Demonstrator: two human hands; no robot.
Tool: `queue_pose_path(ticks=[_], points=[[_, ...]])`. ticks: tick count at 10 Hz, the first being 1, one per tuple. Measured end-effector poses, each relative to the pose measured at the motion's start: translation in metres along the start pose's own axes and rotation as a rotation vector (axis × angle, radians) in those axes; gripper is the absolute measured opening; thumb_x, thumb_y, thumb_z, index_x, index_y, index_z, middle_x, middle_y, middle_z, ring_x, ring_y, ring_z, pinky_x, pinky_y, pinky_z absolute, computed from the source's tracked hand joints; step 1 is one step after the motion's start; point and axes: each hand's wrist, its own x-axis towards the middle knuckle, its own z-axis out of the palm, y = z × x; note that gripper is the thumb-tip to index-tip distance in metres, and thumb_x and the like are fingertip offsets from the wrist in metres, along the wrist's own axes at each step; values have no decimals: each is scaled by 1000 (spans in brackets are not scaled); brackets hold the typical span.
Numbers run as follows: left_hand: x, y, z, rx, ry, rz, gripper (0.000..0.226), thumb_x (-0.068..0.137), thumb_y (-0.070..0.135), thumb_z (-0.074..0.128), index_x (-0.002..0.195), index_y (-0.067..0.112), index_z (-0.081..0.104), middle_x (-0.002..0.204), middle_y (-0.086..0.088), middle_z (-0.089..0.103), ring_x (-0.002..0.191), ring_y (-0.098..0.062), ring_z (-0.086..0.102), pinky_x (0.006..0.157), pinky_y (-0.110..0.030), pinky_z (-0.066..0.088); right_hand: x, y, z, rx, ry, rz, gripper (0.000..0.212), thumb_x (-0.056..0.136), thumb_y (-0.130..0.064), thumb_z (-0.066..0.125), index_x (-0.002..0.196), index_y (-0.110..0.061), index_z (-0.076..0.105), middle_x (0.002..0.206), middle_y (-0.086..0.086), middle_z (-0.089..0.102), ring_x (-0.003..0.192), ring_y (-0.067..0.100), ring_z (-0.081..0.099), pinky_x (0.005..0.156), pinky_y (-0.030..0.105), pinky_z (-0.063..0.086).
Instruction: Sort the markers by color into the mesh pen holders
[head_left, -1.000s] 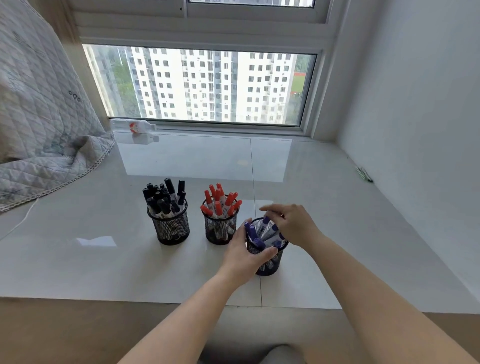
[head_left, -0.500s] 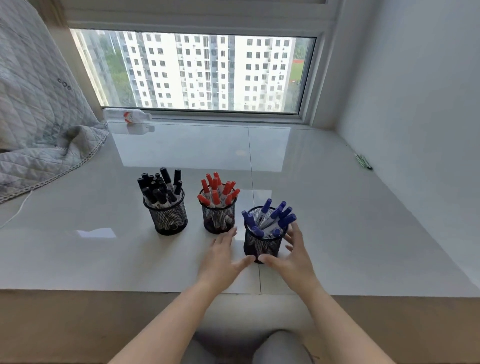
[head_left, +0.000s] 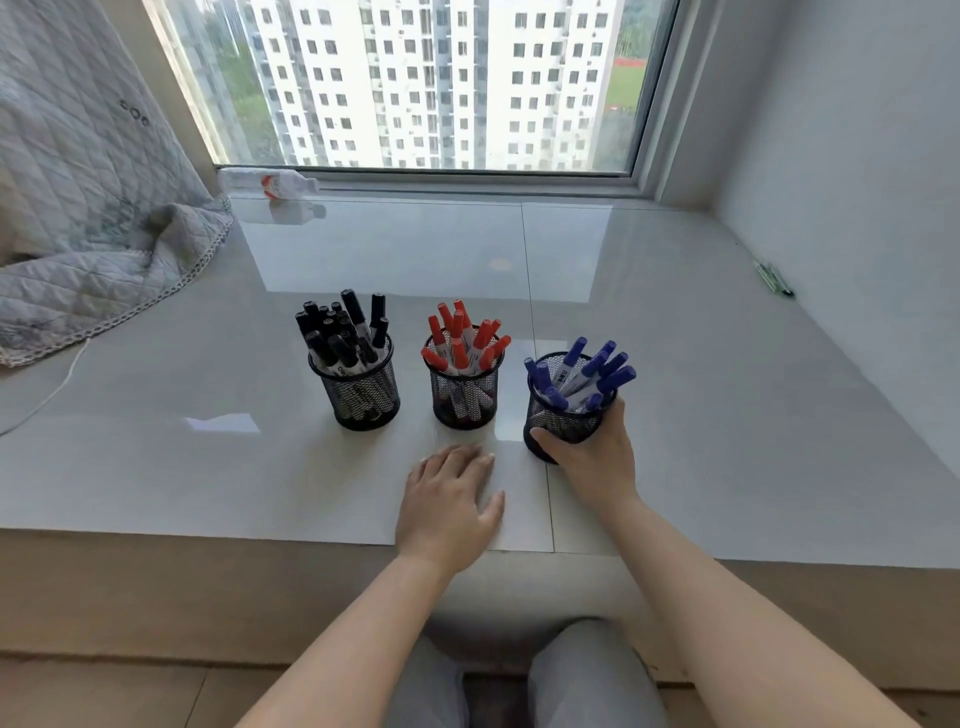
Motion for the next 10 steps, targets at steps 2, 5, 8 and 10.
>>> queue_pose_path(ticks=[2,5,8,10], points=[[1,-1,1,-1,11,-9,50,85,49,41,131,31,48,138,11,45,128,-12,36,109,-31,24,27,5,-3,-51,18,-6,75,56,-43,79,116,-33,34,105,-20,52,94,7,51,82,27,41],[-1,2,1,-6,28,-28,46,84,45,44,127,29,52,134,9,49,125,-14,40,107,-31,25,42,11,-1,-76,28,-5,78,57,-49,76,118,-30,32,105,-21,47,92,6,48,79,26,37],[0,4,-2,-26,16,-45,45,83,43,45,126,29,52,133,9,49,124,-14,41,107,-32,27,39,12,2,-84,42,9,80,56,-52,75,120,-31,32,108,-20,48,96,8,50,79,26,38],[0,6,-7,-68,5,-73,41,83,41,46,122,28,54,127,10,52,119,-12,42,102,-30,31,23,13,-7,-101,-34,12,65,61,-38,77,117,-29,44,118,-5,56,102,15,57,77,26,44]])
